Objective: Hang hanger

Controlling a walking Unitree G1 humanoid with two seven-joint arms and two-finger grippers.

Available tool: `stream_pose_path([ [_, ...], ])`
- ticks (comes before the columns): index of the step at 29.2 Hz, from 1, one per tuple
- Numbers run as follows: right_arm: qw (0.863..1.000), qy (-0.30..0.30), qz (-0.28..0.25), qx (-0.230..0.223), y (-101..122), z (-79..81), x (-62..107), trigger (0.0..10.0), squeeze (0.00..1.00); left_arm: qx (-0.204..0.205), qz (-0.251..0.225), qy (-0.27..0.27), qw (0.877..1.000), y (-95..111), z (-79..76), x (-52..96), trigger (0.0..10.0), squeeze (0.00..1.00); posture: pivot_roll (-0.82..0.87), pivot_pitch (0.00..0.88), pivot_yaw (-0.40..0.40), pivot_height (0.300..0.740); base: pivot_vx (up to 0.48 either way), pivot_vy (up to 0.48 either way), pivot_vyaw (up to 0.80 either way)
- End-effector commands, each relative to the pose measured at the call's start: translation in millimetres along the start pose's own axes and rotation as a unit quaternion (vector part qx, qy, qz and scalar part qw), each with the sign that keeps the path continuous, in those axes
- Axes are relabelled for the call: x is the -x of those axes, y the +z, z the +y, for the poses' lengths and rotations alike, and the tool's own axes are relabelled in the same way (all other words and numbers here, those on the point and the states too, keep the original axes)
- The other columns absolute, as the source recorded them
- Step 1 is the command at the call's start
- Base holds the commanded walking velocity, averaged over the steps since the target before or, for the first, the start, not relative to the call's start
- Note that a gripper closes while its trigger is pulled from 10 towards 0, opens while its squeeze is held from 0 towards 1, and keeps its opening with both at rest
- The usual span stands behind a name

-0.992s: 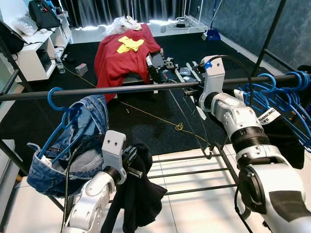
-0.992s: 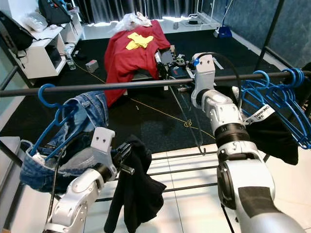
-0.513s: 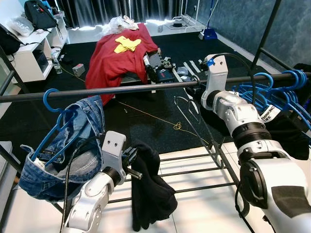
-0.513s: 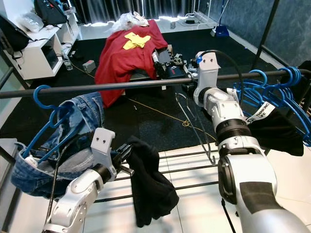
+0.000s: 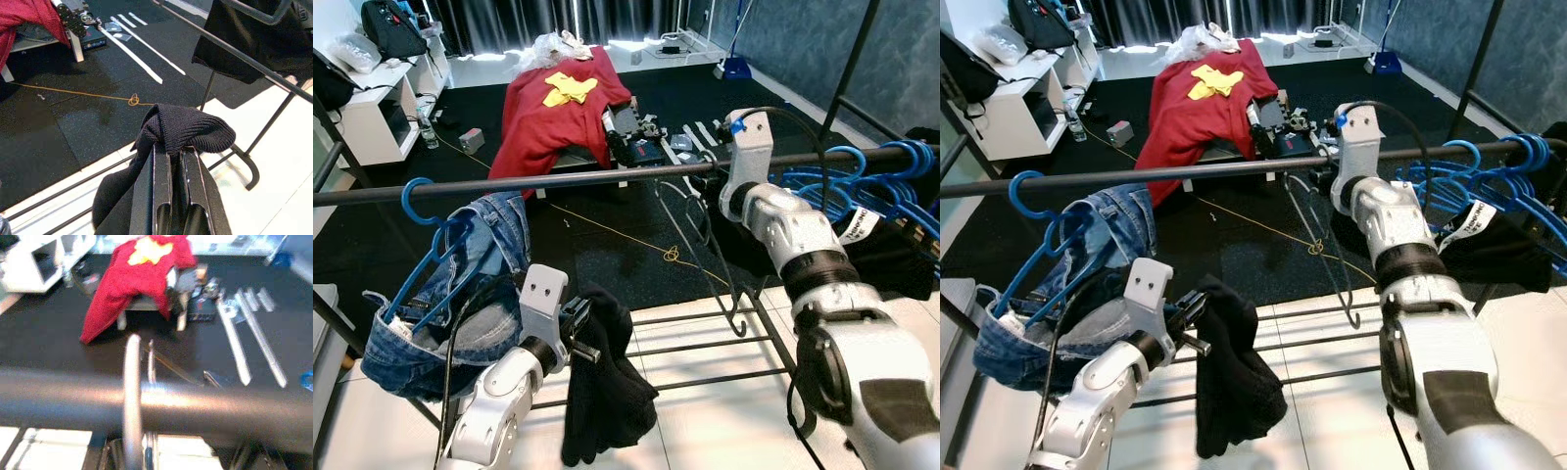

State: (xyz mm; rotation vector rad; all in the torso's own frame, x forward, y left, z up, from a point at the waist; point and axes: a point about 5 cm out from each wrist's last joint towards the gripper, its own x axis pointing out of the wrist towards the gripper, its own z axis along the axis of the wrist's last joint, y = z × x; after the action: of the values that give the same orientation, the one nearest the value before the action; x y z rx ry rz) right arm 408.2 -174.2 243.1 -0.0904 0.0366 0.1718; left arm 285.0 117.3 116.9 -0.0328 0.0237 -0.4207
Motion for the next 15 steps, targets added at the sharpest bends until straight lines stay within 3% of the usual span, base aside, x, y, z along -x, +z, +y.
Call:
stream_pose_path([
  [1,0.999,-0.006,-0.029,0.015,12,2.1,1.2,10.0,0.00,-0.009,-0.002,-0.001,1.000,3,1.5,2.3,10.0,0.00,0.04,0.060,0.042,0.740,0.000,0.000,0.00],
  [4,0.995,-0.049,-0.067,0.056,-17,8.1,26.7,10.0,0.00,-0.007,-0.002,-0.001,1.000,3,1.0,1.6,10.0,0.00,0.03,0.067,0.046,0.740,0.000,0.000,0.00],
  [7,0.995,-0.049,-0.067,0.056,-17,8.1,26.7,10.0,0.00,-0.007,-0.002,-0.001,1.000,3,1.0,1.6,10.0,0.00,0.03,0.067,0.046,0.740,0.000,0.000,0.00],
  [11,0.993,-0.064,-0.074,0.066,-33,12.6,47.8,10.0,0.00,-0.005,-0.002,0.000,1.000,3,0.8,0.6,10.0,0.00,0.03,0.066,0.044,0.740,0.000,0.000,0.00],
  [15,0.993,-0.069,-0.076,0.066,-37,13.8,53.6,10.0,0.00,-0.005,-0.002,0.001,1.000,3,0.7,0.2,10.0,0.00,0.03,0.065,0.041,0.740,0.000,0.000,0.00],
])
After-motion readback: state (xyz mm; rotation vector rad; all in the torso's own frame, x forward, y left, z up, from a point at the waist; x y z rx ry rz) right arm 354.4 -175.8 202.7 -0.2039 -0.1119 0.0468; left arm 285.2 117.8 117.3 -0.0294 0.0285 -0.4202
